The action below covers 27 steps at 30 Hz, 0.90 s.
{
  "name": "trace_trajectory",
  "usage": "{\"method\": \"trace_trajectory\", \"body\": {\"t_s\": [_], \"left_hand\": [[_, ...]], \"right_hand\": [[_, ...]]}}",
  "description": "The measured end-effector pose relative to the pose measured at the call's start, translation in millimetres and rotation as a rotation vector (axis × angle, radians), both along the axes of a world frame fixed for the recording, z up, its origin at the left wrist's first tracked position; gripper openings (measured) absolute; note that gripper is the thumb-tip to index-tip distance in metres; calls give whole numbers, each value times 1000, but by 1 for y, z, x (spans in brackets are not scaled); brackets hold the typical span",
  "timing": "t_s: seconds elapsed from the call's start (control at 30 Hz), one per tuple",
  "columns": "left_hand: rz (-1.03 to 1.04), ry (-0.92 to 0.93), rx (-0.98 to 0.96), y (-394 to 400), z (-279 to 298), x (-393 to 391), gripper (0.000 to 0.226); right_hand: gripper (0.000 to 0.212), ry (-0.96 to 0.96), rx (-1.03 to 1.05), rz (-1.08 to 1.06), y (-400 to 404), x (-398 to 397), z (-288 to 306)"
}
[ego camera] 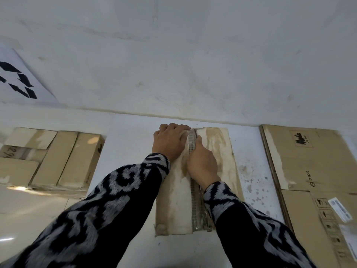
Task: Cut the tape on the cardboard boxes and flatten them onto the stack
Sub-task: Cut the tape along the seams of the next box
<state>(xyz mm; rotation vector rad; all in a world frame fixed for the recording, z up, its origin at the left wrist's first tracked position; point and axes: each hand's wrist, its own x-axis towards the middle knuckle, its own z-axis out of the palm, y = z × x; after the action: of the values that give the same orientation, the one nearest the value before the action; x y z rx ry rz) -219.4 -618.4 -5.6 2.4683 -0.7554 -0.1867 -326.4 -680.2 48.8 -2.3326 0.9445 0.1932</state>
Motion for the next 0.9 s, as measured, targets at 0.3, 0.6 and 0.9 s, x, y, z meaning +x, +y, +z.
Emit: {"method": "trace_trajectory", "body": {"t_s": [0.3,0.6,0.9], "left_hand": [[0,-4,-6,0,-2,0,30],[6,-5,-10,0,-2,0,30],[0,0,-11,0,-3,1,30]], "right_hand": [[64,43,-5,18,-2,4,1],[59,64,11,70,-7,4,10],[39,96,14,98,-14,3,10]]}}
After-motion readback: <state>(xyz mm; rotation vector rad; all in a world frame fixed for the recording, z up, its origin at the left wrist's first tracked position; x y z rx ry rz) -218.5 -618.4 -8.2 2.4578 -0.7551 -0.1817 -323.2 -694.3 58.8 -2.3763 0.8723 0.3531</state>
